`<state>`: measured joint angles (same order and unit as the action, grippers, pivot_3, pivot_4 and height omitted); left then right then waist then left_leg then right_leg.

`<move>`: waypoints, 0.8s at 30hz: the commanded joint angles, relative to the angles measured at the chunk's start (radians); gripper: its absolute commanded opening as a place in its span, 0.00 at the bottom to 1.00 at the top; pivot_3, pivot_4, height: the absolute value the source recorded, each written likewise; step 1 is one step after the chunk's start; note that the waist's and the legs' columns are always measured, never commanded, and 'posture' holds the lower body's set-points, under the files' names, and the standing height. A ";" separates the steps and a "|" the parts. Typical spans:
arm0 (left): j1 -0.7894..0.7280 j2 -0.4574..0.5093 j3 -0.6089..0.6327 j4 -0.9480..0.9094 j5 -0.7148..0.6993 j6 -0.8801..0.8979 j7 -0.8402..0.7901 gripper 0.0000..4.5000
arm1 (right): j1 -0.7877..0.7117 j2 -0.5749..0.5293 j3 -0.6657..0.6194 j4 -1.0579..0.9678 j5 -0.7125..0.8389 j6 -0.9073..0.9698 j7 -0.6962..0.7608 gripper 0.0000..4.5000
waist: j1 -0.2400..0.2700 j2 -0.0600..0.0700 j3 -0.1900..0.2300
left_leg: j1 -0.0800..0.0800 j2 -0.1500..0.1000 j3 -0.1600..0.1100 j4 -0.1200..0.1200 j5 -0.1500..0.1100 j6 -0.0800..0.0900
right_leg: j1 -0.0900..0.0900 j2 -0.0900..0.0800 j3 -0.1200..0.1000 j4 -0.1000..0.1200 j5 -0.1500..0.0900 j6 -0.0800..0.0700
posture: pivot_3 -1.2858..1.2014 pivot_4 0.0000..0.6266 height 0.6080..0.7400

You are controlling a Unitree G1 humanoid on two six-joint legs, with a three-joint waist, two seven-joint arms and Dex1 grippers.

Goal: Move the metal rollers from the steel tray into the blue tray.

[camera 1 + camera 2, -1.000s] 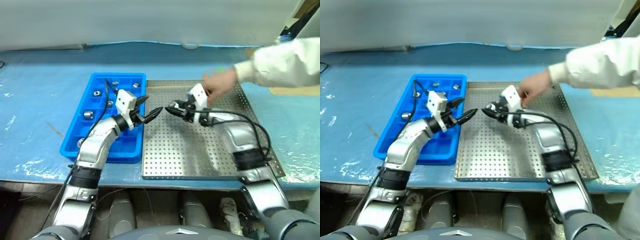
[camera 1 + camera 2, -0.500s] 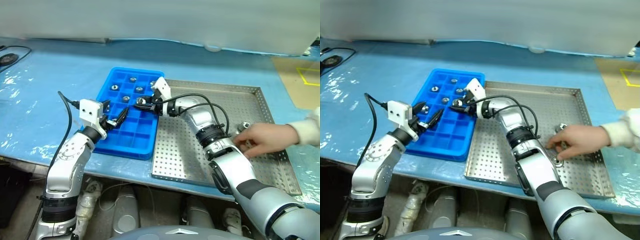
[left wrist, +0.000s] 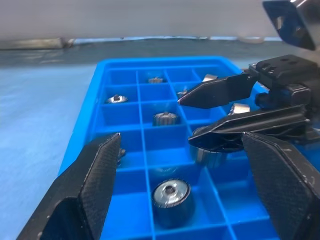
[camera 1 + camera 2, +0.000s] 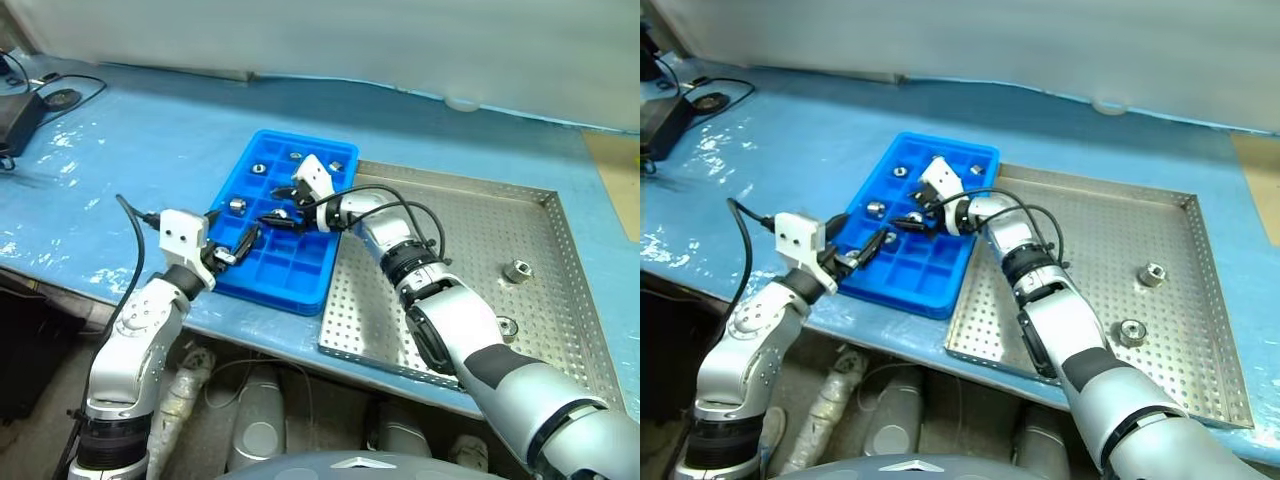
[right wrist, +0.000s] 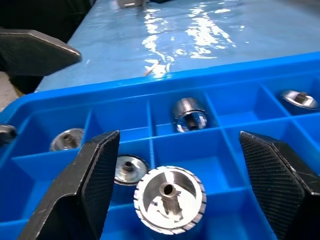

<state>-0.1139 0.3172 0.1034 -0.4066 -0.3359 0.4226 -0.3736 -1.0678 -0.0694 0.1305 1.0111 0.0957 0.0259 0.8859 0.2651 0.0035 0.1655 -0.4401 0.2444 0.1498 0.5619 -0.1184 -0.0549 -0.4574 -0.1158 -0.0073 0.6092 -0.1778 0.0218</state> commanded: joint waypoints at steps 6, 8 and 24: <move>-0.201 -0.028 -0.080 0.176 -0.032 -0.063 -0.136 0.90 | 0.166 -0.192 -0.085 -0.284 0.022 0.084 -0.028 0.88 | -0.029 0.000 0.000 | 0.000 0.000 0.000 0.002 0.002 -0.002 | 0.000 0.001 0.001 0.001 0.000 0.000 | 0.60 0.24 1.00; -0.230 -0.036 -0.093 0.218 -0.034 -0.075 -0.169 0.90 | 0.221 -0.220 -0.098 -0.381 0.040 0.132 -0.031 0.88 | -0.055 0.000 0.000 | 0.000 0.000 0.000 0.003 0.002 -0.002 | 0.000 0.001 0.002 0.000 0.000 0.000 | 0.58 0.24 1.00; -0.223 -0.092 0.053 0.219 0.073 -0.142 0.141 0.57 | 0.290 -0.184 -0.055 -0.503 0.050 0.221 -0.046 0.89 | -0.151 0.000 0.000 | 0.003 0.003 0.001 0.001 0.004 -0.006 | 0.000 0.005 0.003 0.000 0.001 -0.002 | 0.59 0.24 1.00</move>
<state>-0.3360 0.2362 0.1349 -0.1186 -0.2774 0.3015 -0.2792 -0.7512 -0.2566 0.0645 0.5093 0.1535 0.2766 0.8356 0.1138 0.0030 0.1652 -0.4376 0.2471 0.1507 0.5625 -0.1147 -0.0600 -0.4574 -0.1113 -0.0045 0.6088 -0.1763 0.0201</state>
